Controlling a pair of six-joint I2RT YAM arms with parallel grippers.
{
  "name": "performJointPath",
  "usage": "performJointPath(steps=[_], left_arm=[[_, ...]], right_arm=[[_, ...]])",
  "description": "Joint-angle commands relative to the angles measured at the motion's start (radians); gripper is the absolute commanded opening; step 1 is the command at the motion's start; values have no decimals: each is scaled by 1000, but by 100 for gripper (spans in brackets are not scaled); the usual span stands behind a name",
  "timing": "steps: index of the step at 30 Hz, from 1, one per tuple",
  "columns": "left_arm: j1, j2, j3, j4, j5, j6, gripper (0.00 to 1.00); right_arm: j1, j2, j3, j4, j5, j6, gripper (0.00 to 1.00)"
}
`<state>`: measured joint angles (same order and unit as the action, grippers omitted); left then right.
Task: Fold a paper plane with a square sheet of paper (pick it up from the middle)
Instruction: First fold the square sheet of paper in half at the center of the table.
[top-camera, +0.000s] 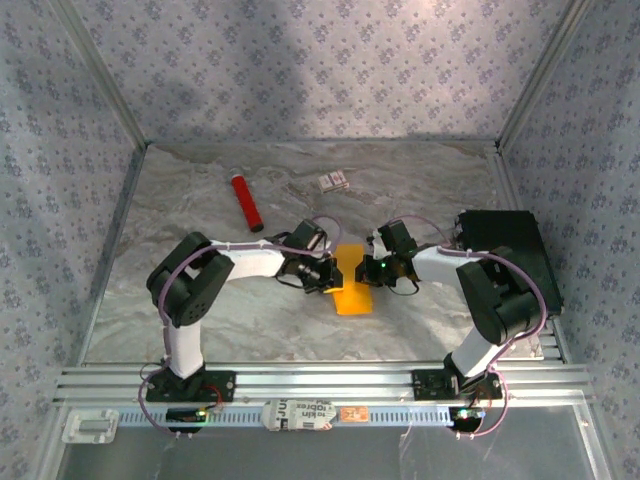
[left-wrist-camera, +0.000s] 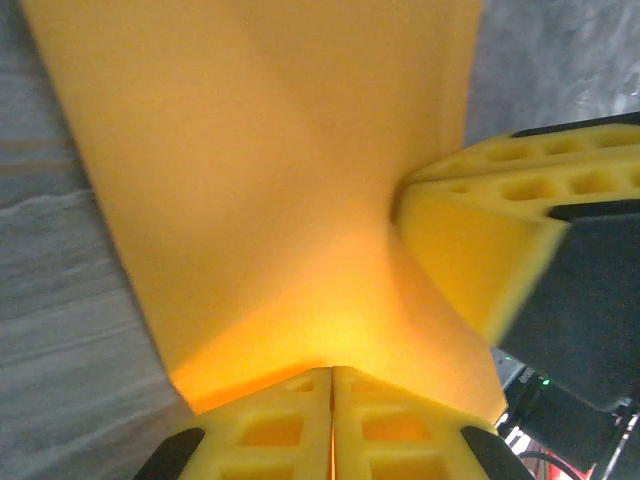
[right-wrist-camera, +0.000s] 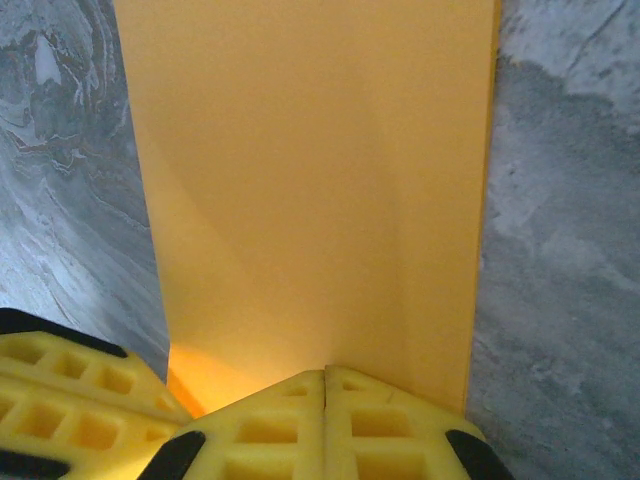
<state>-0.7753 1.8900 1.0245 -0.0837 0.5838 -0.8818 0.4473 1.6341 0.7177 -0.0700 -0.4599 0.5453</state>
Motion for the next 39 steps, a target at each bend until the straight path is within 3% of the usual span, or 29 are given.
performJointPath(steps=[1,10,21,39], left_arm=[[-7,35,-35,-39,11,43,7],[-8,-22,-31,-124,-18,97,7],[-21,-96,-50,92,49,-86,9],[-53,-66,-216,64,13,-27,8]], right_arm=[[-2,15,-32,-85,52,7,0],[-3,13,-38,-88,56,7,0],[-3,18,-41,-83,62,7,0],[-5,18,-57,-70,63,8,0]])
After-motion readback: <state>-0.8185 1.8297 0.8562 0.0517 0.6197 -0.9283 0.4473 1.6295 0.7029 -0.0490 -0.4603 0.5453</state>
